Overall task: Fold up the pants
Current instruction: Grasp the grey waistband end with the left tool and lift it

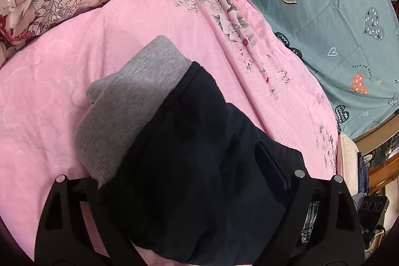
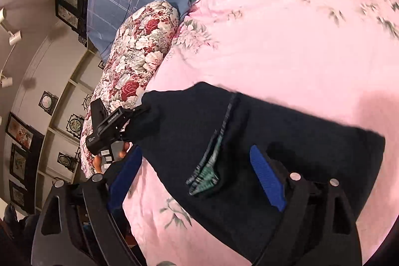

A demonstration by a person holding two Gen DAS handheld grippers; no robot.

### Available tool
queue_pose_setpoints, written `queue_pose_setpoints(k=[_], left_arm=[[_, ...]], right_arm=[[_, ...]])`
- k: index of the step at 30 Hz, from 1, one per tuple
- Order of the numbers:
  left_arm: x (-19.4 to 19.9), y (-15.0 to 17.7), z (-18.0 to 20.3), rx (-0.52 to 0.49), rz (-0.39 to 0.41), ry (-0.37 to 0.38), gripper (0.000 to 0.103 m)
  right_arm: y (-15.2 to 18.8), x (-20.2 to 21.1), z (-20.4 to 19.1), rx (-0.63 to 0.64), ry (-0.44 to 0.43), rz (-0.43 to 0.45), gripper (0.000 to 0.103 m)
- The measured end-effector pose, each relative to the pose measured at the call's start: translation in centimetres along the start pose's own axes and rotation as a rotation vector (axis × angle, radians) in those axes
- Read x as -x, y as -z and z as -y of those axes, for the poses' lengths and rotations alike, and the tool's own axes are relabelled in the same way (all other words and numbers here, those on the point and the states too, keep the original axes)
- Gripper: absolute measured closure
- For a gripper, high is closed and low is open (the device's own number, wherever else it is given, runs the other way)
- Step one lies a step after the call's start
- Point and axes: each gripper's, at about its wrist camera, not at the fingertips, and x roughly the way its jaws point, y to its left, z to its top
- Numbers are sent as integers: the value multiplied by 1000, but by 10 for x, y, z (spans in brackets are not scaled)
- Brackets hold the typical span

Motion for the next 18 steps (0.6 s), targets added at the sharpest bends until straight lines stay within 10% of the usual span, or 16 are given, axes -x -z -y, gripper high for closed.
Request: queue_pose_setpoints(k=[3,6,18], left_arm=[[0,0,2,-16,9,-45,33],[-3,0,3,-26,4,-97,53],[5,1,23,-124,63,-184,75]], right_arm=[[5,-13,4,-20,-89,-34,14],[8,-47,2,61,16,-114,14],[10,-77,-42,251,22,-201,1]])
